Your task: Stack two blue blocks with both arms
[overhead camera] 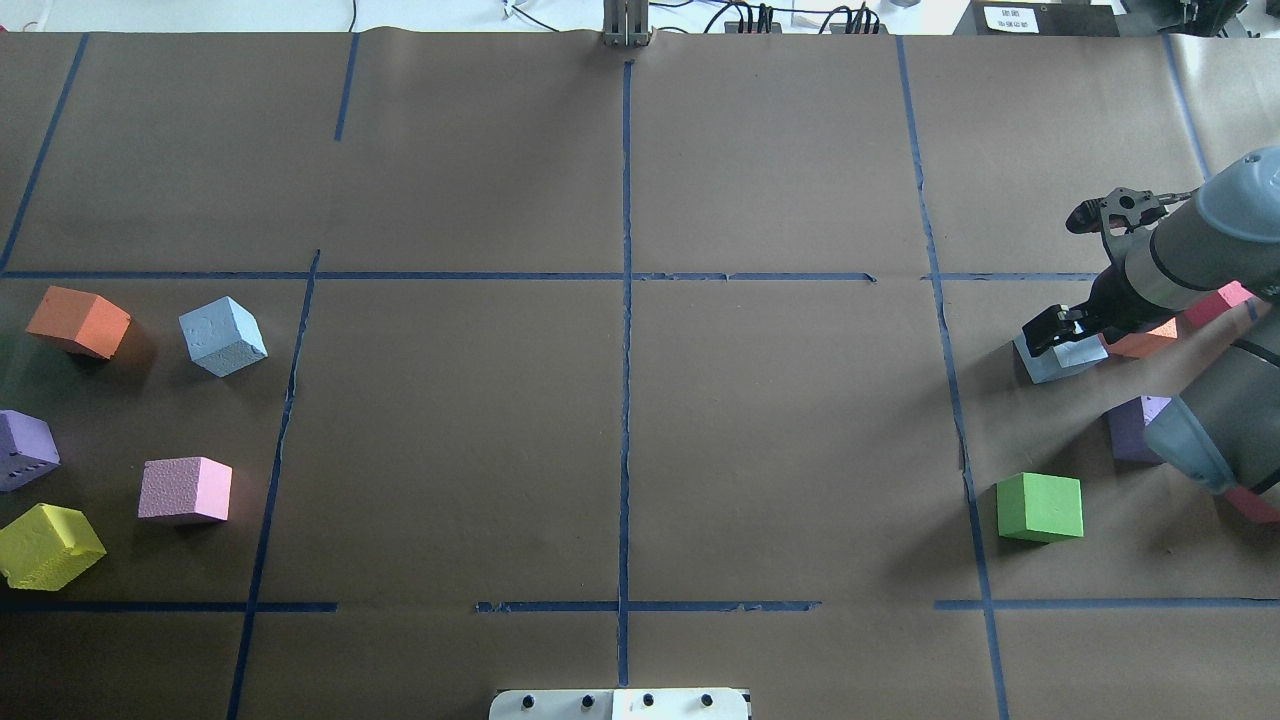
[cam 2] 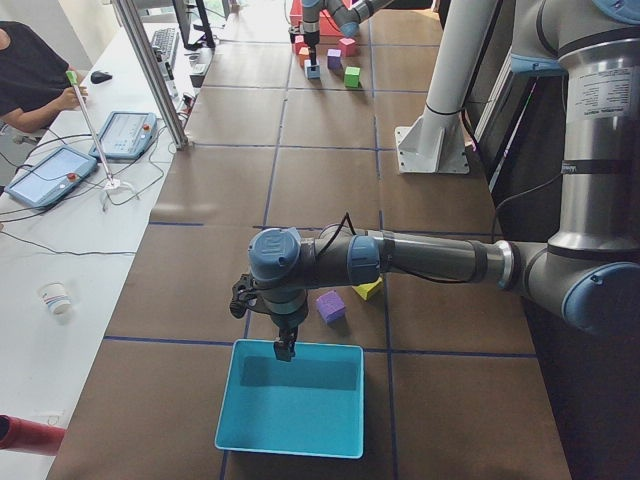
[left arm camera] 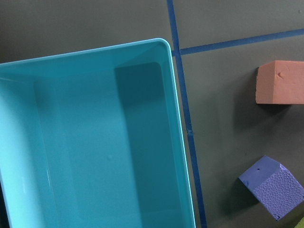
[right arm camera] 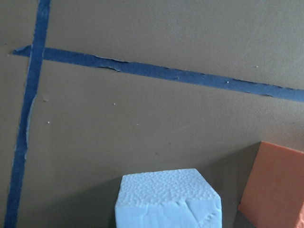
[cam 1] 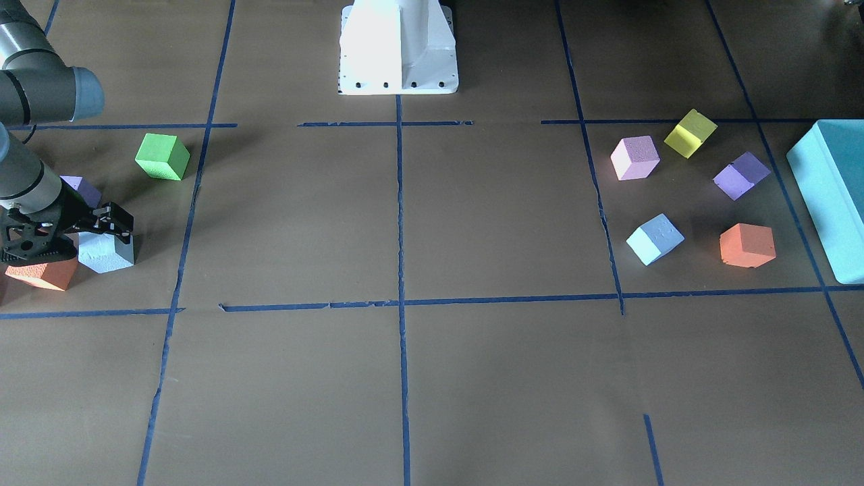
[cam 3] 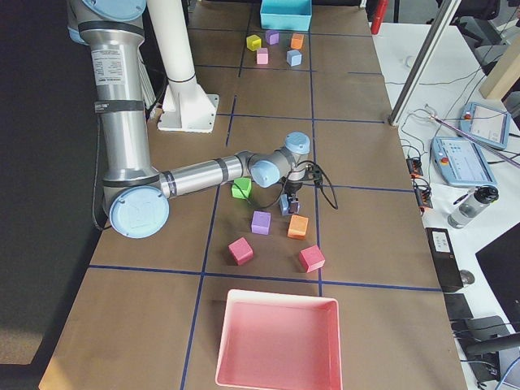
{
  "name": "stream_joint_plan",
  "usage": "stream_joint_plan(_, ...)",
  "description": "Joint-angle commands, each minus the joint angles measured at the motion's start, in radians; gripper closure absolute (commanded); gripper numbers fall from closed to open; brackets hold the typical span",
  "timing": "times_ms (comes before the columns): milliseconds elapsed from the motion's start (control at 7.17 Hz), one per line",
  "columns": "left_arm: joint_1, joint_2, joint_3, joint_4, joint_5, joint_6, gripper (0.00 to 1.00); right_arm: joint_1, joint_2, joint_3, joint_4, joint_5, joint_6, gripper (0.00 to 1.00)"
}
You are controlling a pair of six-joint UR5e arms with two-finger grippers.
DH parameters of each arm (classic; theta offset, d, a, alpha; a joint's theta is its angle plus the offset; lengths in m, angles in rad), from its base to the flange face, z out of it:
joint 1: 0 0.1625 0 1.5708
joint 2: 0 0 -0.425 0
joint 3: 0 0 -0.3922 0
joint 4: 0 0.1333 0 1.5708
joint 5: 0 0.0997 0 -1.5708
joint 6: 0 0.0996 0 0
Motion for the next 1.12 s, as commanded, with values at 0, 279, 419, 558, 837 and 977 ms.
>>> stream_joint_plan(0, 0.0, 0.001, -0.001, 0.0, 0.0, 0.0, 0.0, -0.003, 0.008, -0.017, 0.0, -0.001, 0.0, 0.03)
stream_joint_plan(279, 0.0, 0.001, 0.0, 0.0, 0.002, 0.0, 0.0, -0.003, 0.018, -0.014, 0.0, 0.002, 0.0, 0.66)
stream_joint_plan(419, 0.0, 0.001, 0.0, 0.0, 0.003, 0.0, 0.0, -0.001, 0.018, -0.008, -0.002, 0.003, 0.0, 0.85)
stream_joint_plan(558, 0.0, 0.001, -0.001, 0.0, 0.002, -0.002, 0.0, 0.014, 0.016, -0.002, -0.002, 0.005, -0.002, 0.98)
stream_joint_plan(837, 0.0, 0.001, -0.015, 0.0, 0.002, -0.002, 0.0, 0.068, 0.054, 0.176, -0.227, 0.032, 0.0, 0.99)
stream_joint_plan(977, 0.0, 0.001, -0.016, 0.0, 0.003, -0.002, 0.0, 0.071, 0.193, 0.238, -0.476, 0.031, 0.0, 0.98)
